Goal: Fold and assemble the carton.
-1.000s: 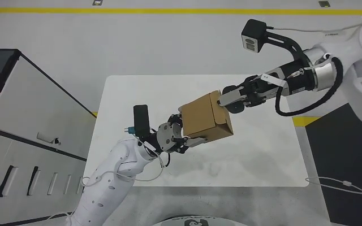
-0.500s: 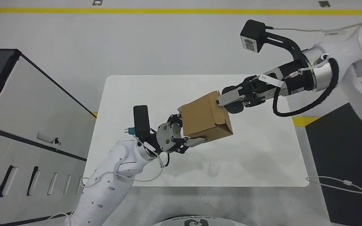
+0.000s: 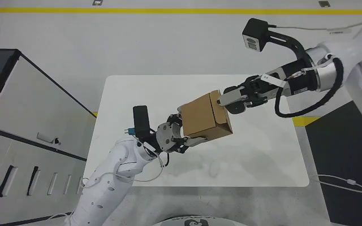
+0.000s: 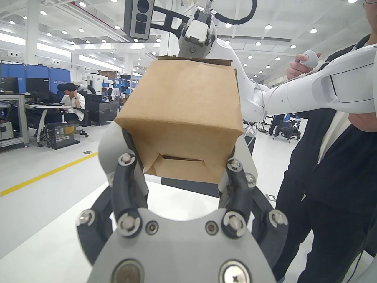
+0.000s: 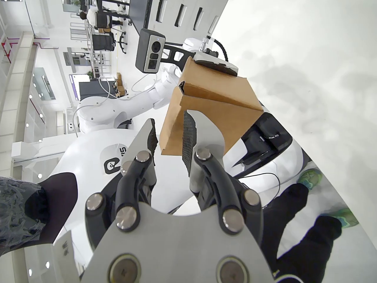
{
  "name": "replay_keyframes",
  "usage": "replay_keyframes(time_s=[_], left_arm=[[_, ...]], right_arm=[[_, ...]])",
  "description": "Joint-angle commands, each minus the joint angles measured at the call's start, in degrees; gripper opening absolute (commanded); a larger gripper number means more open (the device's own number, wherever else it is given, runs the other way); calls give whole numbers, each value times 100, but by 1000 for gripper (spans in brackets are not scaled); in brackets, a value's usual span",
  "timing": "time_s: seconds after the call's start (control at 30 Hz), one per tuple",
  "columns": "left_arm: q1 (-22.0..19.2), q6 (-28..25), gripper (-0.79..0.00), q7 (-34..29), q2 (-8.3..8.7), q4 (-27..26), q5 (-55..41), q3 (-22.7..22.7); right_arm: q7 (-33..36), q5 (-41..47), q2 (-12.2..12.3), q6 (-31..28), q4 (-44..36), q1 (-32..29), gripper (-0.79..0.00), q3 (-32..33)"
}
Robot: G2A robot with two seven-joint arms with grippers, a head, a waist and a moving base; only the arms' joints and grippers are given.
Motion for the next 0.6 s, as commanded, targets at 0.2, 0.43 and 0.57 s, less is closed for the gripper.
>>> replay_keyframes(time_s=[0.2,0.43,0.57], left_arm=[[43,60,-785,25,10,-37,66,-38],[71,81,-785,34,19,-74,98,-59],[84,93,-785,39,24,-87,123,-70]], right_arm=[[-55,22,99,55,-38,110,-548,-135],[-87,66,198,87,-75,213,-529,-225],[-104,68,256,105,-102,272,-536,-298]])
